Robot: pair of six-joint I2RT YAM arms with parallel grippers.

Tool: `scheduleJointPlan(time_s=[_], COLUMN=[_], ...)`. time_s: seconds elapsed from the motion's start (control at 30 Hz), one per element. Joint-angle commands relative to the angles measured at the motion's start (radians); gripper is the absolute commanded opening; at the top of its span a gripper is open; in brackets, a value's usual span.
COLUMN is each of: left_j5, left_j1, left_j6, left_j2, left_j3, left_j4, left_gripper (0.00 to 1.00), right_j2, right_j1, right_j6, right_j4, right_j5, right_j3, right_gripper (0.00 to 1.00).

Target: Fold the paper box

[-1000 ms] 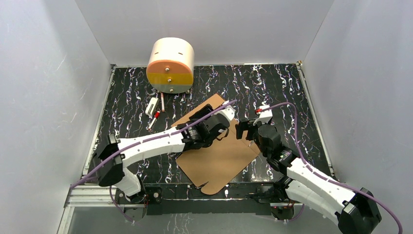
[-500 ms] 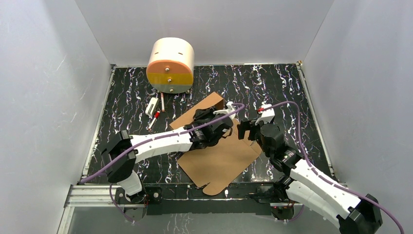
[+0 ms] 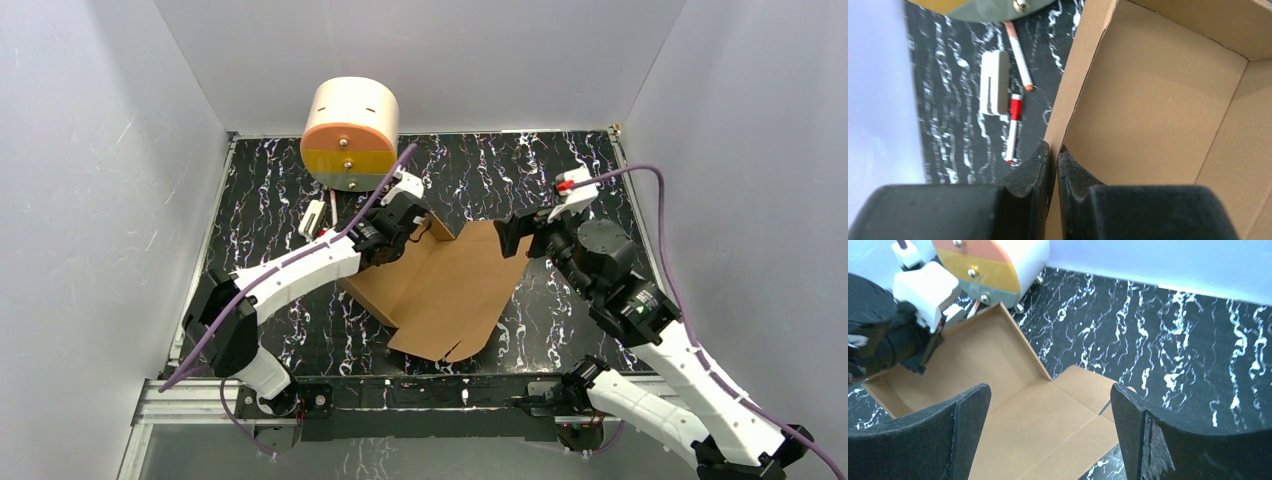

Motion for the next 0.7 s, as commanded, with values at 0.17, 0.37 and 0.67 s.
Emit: scheduleJointPlan(time_s=[0.17, 0.37, 0.67], left_j5=[0.303, 0.415, 0.545], left_j1=[0.145, 0.228, 0.235], left_j6=[-0.471, -0.651, -0.966], left_j2=[-0.119, -0.167, -0.151], left_j3=[-0.135, -0.317, -0.460], left_j4=[-0.062, 0.062, 0.273], left_gripper=[0.00, 0.00, 0.00], right_j2=[0.164, 0.242, 0.407], right_j1=[-0.003, -0.002, -0.003], right_j6=[-0.107, -0.139, -0.162], right_j4=[-0.194, -0.226, -0.293], right_j5=[-0.023, -0.063, -0.156], right_j3=[0.324, 0.423, 0.568], right_gripper=[0.99, 0.99, 0.98])
